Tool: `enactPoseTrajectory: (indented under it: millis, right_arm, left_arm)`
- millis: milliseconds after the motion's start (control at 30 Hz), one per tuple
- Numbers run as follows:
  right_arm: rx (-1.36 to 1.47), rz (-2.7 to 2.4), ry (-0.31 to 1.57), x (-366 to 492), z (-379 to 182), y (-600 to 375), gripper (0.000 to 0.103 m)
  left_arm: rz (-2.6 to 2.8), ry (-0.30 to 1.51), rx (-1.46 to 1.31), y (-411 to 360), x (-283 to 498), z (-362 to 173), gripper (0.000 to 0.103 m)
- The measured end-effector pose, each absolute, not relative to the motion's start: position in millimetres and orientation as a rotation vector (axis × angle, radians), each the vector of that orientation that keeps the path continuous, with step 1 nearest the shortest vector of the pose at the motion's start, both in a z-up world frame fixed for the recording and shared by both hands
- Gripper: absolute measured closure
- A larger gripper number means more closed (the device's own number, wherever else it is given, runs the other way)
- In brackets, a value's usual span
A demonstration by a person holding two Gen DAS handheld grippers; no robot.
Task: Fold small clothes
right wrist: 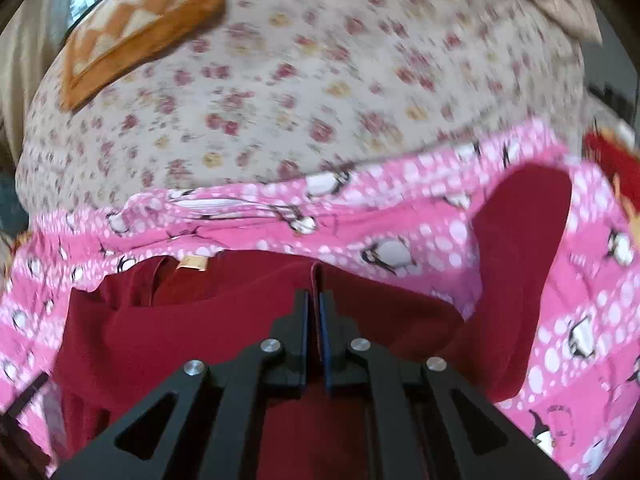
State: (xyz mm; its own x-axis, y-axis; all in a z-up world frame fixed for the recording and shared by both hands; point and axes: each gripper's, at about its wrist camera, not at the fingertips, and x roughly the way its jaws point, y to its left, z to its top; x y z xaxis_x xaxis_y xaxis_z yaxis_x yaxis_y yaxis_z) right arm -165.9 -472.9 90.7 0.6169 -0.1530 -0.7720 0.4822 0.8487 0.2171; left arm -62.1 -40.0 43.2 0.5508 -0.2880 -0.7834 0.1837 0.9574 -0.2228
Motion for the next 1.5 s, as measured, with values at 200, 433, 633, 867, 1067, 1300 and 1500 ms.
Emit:
enactPoseTrajectory:
  millis: [200, 433, 633, 867, 1067, 1300, 1500]
  right_arm:
    - [0.413, -0.371, 0.861, -165, 73, -469, 0.097]
    - [0.44, -0.359, 0.853, -167, 81, -473, 0.097]
    - [0.501, -0.29, 0.866, -167, 75, -463, 0.097]
    - [0.454, -0.288, 0.934, -161, 62, -452, 0.089]
    - [0.461, -0.298, 0.914, -174, 76, -467, 0.068]
    - [0.441, -0.271, 0.941, -167, 73, -465, 0.062]
    - [0.264, -0.326, 0.996, -157, 59, -454, 0.099]
  left_arm:
    - [-0.33, 0.936, 0.011, -67, -69, 41, 0.076]
    - [-0.291, 0.921, 0.018, -76, -48, 36, 0.088]
    - [-0.288, 0.979, -0.257, -35, -40, 27, 0.095]
    - [-0.281, 0.989, -0.225, -38, -51, 34, 0.095]
    - [-0.268, 0.901, -0.219, -29, -58, 70, 0.078]
    - [-0.277, 0.931, -0.084, -75, -26, 66, 0.07]
    - [-0.188, 0.979, 0.018, -86, -7, 30, 0.07]
